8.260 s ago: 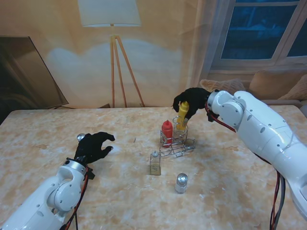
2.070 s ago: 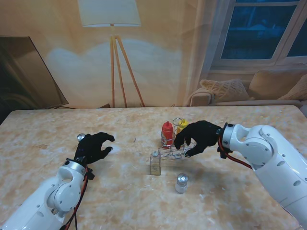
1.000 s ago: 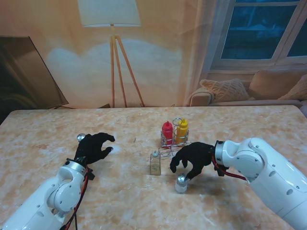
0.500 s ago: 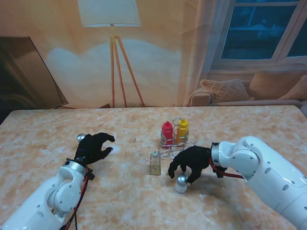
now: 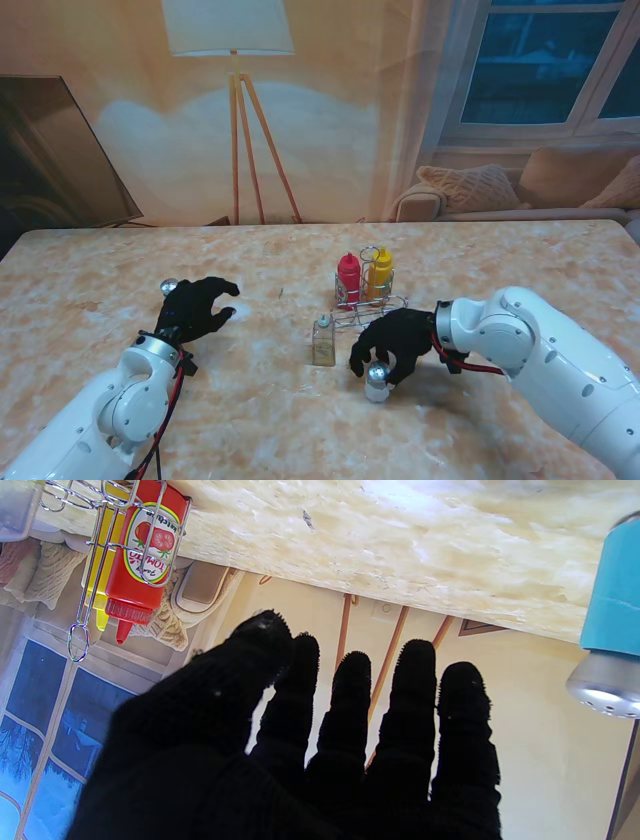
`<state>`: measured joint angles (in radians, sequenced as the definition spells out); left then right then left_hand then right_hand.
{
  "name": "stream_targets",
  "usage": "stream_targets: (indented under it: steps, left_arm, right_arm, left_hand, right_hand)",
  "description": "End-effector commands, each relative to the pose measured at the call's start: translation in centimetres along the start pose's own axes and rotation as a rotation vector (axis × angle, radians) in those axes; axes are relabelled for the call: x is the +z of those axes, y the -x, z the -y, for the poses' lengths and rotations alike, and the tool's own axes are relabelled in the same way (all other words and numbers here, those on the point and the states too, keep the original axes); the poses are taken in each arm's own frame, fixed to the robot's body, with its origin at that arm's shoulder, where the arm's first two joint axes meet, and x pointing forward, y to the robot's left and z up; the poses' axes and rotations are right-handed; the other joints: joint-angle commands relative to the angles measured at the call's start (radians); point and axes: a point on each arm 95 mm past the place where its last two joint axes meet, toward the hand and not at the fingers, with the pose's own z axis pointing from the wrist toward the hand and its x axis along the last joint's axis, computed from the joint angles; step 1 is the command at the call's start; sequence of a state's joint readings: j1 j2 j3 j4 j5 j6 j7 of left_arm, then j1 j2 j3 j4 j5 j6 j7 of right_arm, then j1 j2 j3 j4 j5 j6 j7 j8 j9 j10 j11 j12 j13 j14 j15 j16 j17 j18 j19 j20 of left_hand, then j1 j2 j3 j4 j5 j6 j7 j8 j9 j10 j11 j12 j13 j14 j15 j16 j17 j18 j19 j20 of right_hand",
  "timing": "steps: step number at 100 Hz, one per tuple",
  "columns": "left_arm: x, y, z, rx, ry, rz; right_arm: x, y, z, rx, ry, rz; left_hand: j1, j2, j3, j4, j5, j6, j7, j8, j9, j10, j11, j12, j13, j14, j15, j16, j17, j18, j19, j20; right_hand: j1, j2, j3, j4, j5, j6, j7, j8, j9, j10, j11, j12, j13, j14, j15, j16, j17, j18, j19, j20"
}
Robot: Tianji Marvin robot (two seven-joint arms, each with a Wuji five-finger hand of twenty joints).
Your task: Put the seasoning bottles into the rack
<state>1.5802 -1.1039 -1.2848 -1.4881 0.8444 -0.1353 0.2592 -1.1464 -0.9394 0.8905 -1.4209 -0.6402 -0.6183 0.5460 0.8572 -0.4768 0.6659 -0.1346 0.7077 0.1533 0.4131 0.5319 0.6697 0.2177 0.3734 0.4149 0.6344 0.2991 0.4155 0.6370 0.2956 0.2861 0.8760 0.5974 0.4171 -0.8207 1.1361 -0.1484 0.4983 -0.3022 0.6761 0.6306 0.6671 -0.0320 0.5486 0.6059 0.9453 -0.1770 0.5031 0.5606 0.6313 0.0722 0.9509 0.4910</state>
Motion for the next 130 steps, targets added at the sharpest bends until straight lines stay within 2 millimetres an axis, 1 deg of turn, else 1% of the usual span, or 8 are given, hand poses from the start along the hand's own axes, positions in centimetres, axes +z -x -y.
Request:
stream_targets:
  steps: [1,24,35,52,59,71,87,130]
  left_arm:
    - [-0.1,-0.1,-0.2,0.000,0.014,-0.002]
    - [-0.1,-0.1,-0.1,0.001,0.012,-0.002]
    - [-0.1,-0.1,-0.1,0.000,0.011,-0.002]
    - [-0.1,-0.1,-0.1,0.000,0.011,-0.002]
    - [-0.1,-0.1,-0.1,0.000,0.011,-0.002]
    - [-0.1,-0.1,-0.1,0.000,0.012,-0.003]
    - [-0.1,-0.2,-0.1,-0.001,0.012,-0.003]
    - [-0.1,-0.2,-0.1,-0.003,0.013,-0.003]
  right_arm:
    - [0.5,-0.3,0.4,0.005,-0.013,-0.010]
    - [0.7,-0.3,0.4,0.015,-0.008,-0.007]
    - [0.8,-0.3,0.4,0.018,-0.012,-0.008]
    - [1.0,-0.2,0.5,0.030,0.004,-0.004]
    - [1.1,-0.2,0.5,0.047,0.015,-0.001]
    - [1.2,-0.2,0.5,0.080,0.033,0.004]
    - [1.2,-0.2,0.5,0.098,0.034,0.010]
    - [-0.7,0.3,-0.8,0.030,0.083,0.062]
  left_hand:
    - [-0.001,-0.018,0.018,-0.019,0.008,-0.011,0.021,0.007,-0.034,-0.019,-0.010,-0.005,-0.027,0.001,-0.019,0.010,-0.014,-0.004,-0.010,-0.013]
    - [0.000,-0.017,0.015,-0.021,0.008,-0.014,0.021,0.008,-0.034,-0.019,-0.010,-0.005,-0.027,-0.001,-0.019,0.010,-0.014,-0.004,-0.010,-0.012]
    - [0.001,-0.016,0.013,-0.021,0.008,-0.011,0.021,0.008,-0.033,-0.019,-0.010,-0.005,-0.027,0.001,-0.020,0.010,-0.014,-0.002,-0.010,-0.012]
    - [0.001,-0.014,0.012,-0.020,0.007,-0.011,0.020,0.008,-0.033,-0.019,-0.010,-0.005,-0.027,0.001,-0.020,0.011,-0.014,-0.001,-0.010,-0.011]
    - [0.002,-0.015,0.010,-0.020,0.008,-0.011,0.021,0.008,-0.033,-0.018,-0.010,-0.005,-0.027,0.000,-0.020,0.011,-0.015,-0.001,-0.010,-0.011]
    - [0.002,-0.014,0.010,-0.020,0.008,-0.012,0.020,0.008,-0.033,-0.018,-0.010,-0.005,-0.027,0.000,-0.020,0.011,-0.015,0.000,-0.010,-0.010]
    - [0.003,-0.015,0.009,-0.020,0.008,-0.012,0.020,0.008,-0.033,-0.018,-0.010,-0.004,-0.025,-0.002,-0.019,0.011,-0.013,-0.001,-0.009,-0.010]
    - [0.006,-0.015,0.008,-0.022,0.009,-0.011,0.021,0.009,-0.033,-0.016,-0.009,-0.004,-0.025,-0.001,-0.018,0.011,-0.011,-0.004,-0.008,-0.011]
  right_hand:
    - [0.018,-0.043,0.038,-0.005,0.032,-0.040,0.041,0.017,0.036,-0.035,0.033,0.048,0.033,-0.036,0.038,0.039,0.022,-0.031,0.007,0.011]
    - [0.039,-0.032,0.038,-0.008,0.085,-0.063,0.110,0.052,0.080,-0.072,0.075,0.080,0.064,-0.058,0.093,0.070,0.047,-0.044,0.013,0.009]
    - [0.052,-0.030,0.029,-0.038,0.105,-0.078,0.135,0.069,0.088,-0.075,0.083,0.089,0.065,-0.059,0.111,0.097,0.051,-0.044,0.015,0.012]
    - [0.100,-0.053,0.016,-0.135,0.142,-0.137,0.231,0.066,0.127,-0.114,0.114,0.112,0.098,-0.067,0.140,0.152,0.070,-0.057,0.021,0.016]
    - [0.120,-0.061,0.006,-0.157,0.157,-0.152,0.268,0.061,0.149,-0.123,0.133,0.121,0.117,-0.072,0.157,0.163,0.084,-0.072,0.023,0.012]
    - [0.135,-0.067,-0.021,-0.181,0.201,-0.200,0.334,0.045,0.210,-0.154,0.163,0.200,0.155,-0.089,0.209,0.181,0.108,-0.095,0.033,0.003]
    - [0.137,-0.036,-0.050,-0.178,0.256,-0.219,0.376,0.043,0.267,-0.171,0.187,0.245,0.188,-0.104,0.280,0.207,0.129,-0.093,0.046,0.005]
    - [0.141,-0.017,-0.068,-0.161,0.304,-0.208,0.383,0.043,0.332,-0.157,0.194,0.276,0.242,-0.115,0.336,0.210,0.164,-0.074,0.086,0.025]
